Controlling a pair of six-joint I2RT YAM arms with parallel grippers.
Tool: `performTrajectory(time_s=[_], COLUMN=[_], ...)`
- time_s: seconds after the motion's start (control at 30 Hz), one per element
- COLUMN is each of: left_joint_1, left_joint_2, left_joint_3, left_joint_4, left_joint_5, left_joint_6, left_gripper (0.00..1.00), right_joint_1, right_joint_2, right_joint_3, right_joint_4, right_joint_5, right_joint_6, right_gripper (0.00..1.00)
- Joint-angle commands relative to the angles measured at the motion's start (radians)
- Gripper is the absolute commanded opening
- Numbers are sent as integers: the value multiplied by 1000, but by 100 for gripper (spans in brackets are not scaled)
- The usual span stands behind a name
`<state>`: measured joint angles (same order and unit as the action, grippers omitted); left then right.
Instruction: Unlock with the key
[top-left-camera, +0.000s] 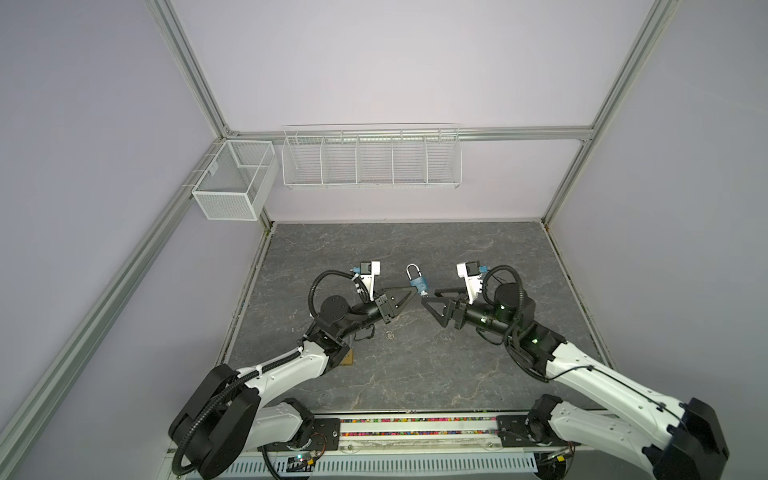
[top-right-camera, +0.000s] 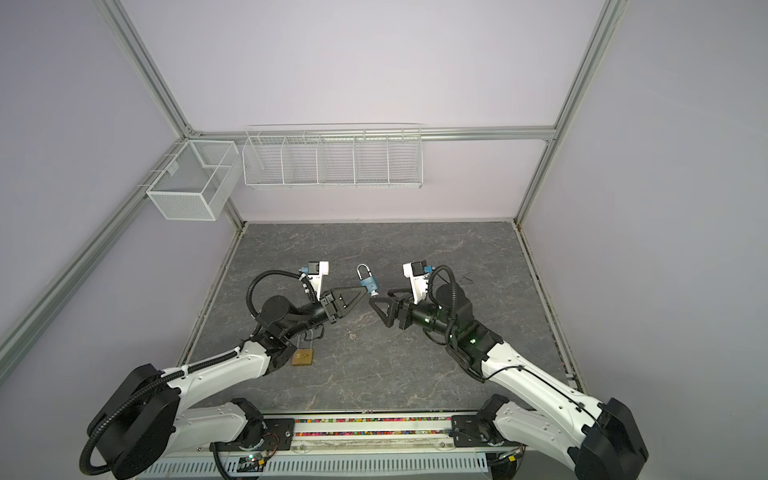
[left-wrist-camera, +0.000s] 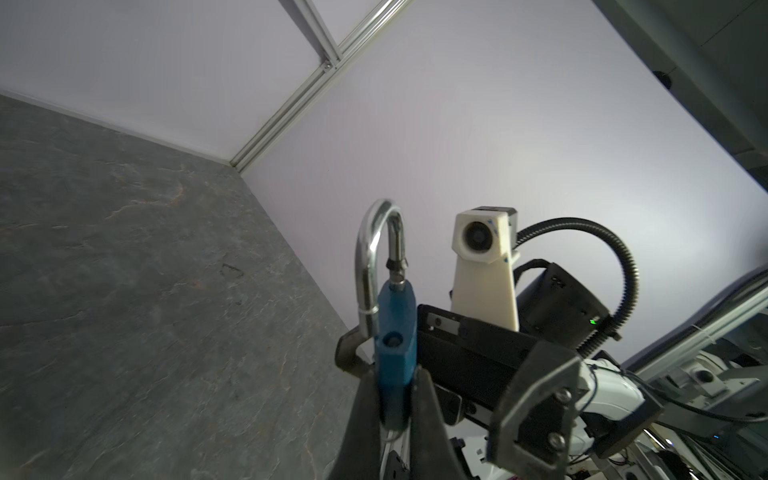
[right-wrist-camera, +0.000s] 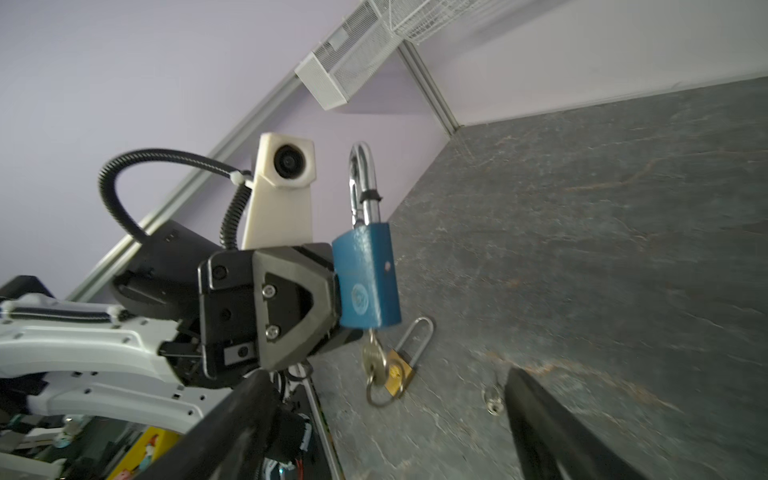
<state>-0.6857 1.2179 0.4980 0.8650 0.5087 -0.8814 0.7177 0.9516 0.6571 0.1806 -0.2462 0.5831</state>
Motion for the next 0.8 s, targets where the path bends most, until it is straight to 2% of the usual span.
performTrajectory(time_s=[0.0,0.17,0.3,0.5,0.77], left_joint_1=[-7,-56,-90,-122,-142], left_joint_2=[-43,-91,-139,-177,-145], left_joint_3=[50,92,102,124,150], left_joint_4=[-226,-455,-552,-645,-642], left_joint_5=[-46,-12,-10,-62,-105], left_joint_6=[140,321,390,434,444], left_gripper=[0,0,0,0,0], right_joint_1=[-2,-11,-27,-27,-24], right_joint_2=[-70,-71,6,78,137], right_joint_3=[34,103,156,190,209], right_joint_4=[-257,-340,-319,-266,-235], right_joint_5=[129,145,73,19,-42], right_joint_6=[-114,-190,-195,-180,-151], right_gripper=[99,99,90,63,49])
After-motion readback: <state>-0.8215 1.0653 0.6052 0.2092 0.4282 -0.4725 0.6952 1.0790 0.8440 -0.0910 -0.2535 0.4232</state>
